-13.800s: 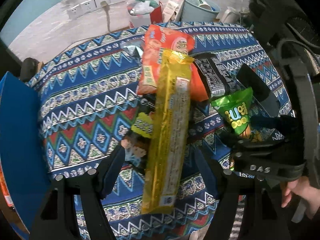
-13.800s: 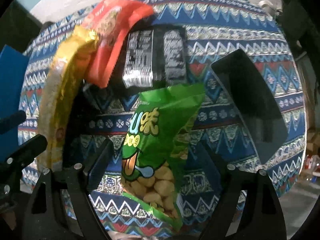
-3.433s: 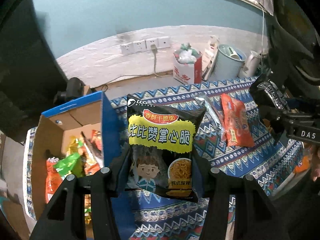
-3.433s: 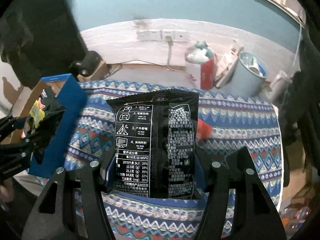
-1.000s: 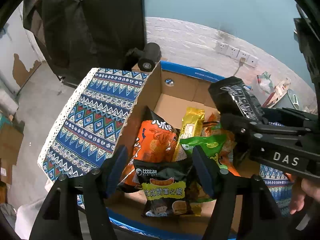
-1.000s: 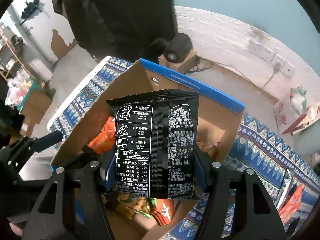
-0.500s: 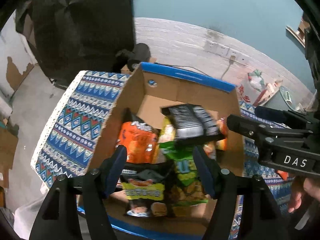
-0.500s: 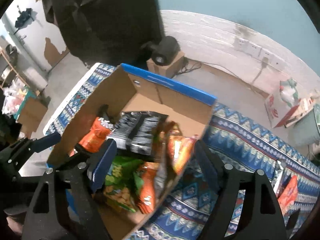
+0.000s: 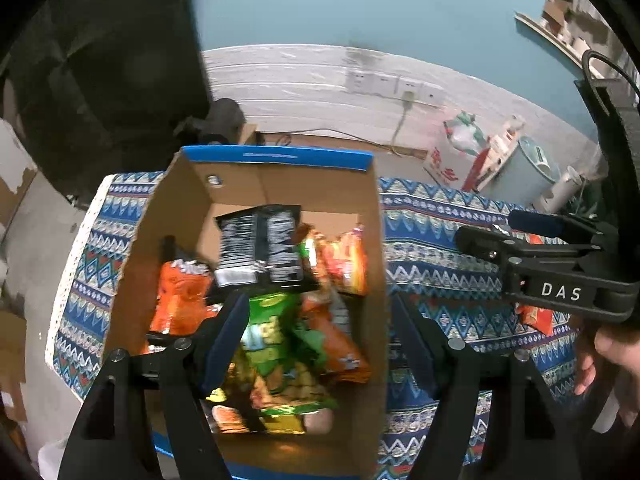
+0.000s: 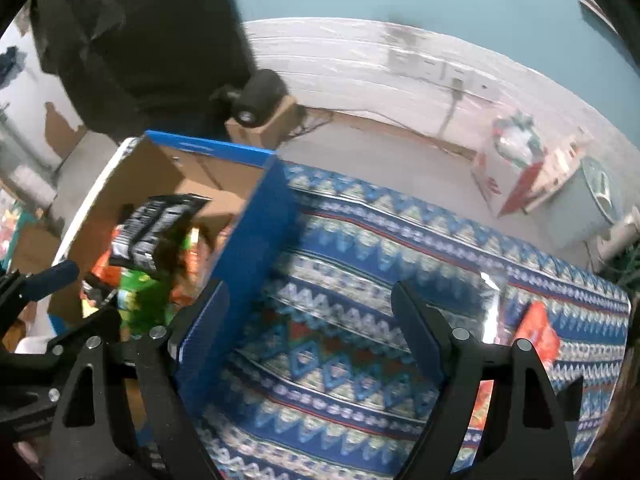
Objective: Organize snacks
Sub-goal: 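Move both grippers back toward the last snacks on the cloth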
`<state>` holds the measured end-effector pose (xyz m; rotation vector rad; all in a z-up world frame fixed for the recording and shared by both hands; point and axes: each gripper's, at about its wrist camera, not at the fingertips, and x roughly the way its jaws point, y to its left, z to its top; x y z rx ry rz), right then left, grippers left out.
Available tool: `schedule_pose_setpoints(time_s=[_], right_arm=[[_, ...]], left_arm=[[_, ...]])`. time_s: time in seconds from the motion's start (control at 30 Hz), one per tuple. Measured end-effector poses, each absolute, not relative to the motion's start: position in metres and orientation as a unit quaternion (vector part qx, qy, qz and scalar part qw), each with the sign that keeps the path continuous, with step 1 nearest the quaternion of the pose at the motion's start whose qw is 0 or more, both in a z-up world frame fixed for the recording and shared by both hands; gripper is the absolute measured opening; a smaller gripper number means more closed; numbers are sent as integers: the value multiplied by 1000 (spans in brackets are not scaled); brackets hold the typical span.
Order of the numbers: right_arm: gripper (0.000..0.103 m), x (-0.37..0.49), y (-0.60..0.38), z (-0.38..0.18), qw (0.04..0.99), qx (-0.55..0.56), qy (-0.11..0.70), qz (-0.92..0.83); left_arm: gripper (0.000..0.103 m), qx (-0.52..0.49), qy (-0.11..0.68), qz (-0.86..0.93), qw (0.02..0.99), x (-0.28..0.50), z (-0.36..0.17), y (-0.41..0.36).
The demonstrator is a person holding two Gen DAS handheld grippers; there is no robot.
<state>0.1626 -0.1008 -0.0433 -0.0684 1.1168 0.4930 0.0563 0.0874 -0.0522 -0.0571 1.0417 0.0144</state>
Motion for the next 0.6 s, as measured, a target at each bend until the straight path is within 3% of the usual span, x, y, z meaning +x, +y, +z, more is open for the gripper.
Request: schedule_pose_setpoints(time_s=[0.6], right_arm=[[84,166,-214,-64,826,3,542,152]], left_arm=[[78,17,516,-47,855,81,-66,2]])
